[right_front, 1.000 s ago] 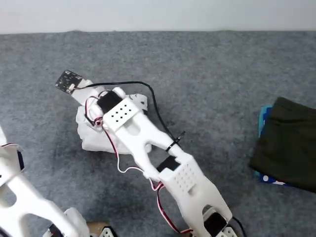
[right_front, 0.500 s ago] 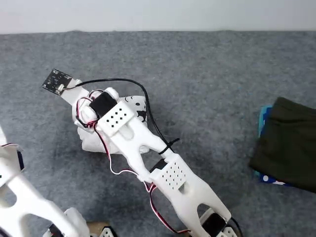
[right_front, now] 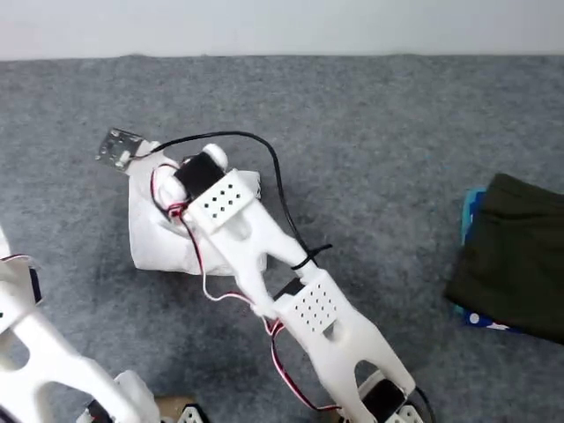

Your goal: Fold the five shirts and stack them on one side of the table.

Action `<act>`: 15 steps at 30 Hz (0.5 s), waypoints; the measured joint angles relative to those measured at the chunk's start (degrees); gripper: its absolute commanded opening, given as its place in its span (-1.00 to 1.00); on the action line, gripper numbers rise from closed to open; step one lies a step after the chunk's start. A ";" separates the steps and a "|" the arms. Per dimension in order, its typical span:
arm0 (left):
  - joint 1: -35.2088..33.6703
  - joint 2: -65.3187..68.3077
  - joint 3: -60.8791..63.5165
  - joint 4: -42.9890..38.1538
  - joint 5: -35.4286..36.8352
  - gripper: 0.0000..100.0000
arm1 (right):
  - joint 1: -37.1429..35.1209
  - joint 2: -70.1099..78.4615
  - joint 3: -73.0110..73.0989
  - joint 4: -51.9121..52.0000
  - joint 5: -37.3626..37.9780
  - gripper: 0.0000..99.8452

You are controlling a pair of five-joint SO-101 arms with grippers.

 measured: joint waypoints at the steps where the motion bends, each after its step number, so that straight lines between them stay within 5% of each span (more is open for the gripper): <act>1: 0.00 0.00 0.00 0.00 0.00 -0.97 | 0.18 0.53 1.41 0.00 0.62 -0.98; 15: 0.00 0.00 0.00 0.00 0.00 -0.97 | -10.02 7.03 -4.84 -7.82 3.08 -0.97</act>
